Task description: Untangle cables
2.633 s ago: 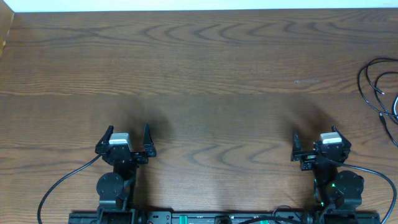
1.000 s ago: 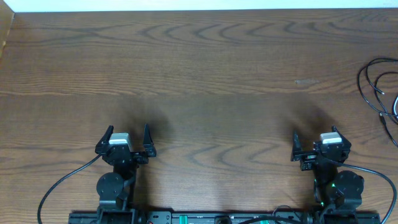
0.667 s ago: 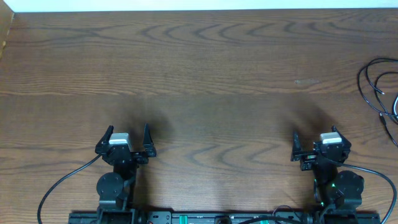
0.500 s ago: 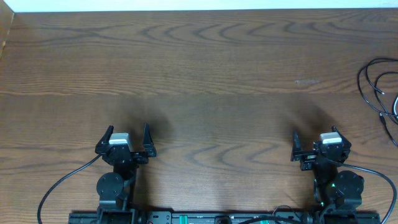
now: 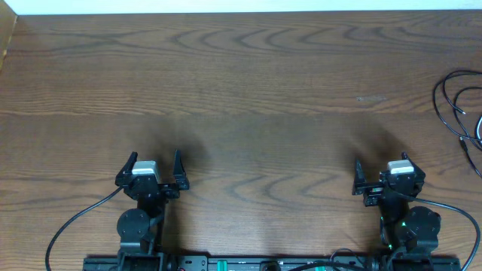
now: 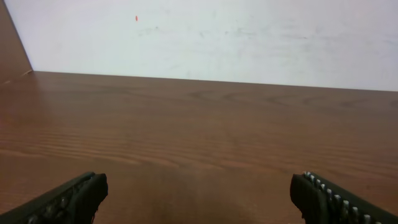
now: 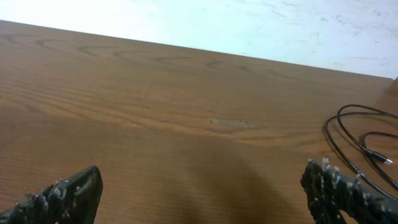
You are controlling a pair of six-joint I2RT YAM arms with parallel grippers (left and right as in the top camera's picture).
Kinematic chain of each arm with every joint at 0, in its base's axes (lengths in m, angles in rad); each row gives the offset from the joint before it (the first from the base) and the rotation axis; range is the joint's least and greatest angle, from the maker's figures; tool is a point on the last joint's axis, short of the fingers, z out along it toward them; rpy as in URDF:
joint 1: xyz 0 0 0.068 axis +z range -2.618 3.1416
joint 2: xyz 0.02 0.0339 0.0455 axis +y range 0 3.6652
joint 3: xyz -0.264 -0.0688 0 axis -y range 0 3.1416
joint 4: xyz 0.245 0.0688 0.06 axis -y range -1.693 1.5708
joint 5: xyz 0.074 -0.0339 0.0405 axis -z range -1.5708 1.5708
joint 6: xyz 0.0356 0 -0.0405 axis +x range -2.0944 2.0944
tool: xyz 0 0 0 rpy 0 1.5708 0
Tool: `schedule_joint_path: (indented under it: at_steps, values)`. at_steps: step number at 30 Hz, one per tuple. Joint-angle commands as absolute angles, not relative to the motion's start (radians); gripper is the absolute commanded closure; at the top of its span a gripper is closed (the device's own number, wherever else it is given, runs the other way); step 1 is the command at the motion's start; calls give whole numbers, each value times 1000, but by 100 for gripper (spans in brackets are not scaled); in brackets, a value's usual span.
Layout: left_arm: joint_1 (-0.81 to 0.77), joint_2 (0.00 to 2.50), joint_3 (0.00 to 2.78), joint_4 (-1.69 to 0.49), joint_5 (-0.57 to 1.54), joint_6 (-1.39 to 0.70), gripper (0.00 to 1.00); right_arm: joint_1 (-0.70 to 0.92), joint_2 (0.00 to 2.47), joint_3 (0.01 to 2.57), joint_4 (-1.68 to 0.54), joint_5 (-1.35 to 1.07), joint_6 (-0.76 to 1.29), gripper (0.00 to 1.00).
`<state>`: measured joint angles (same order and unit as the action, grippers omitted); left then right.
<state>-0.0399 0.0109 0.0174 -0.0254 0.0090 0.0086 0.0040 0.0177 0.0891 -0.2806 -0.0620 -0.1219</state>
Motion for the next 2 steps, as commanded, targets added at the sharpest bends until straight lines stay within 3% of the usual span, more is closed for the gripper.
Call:
schedule_joint_path:
  at_steps: [1, 2]
  values:
    - [-36, 4, 4, -71, -30, 26, 0, 7, 20, 88, -286, -51, -136, 1]
    - [-36, 4, 4, -71, -30, 26, 0, 7, 20, 88, -286, -51, -136, 1]
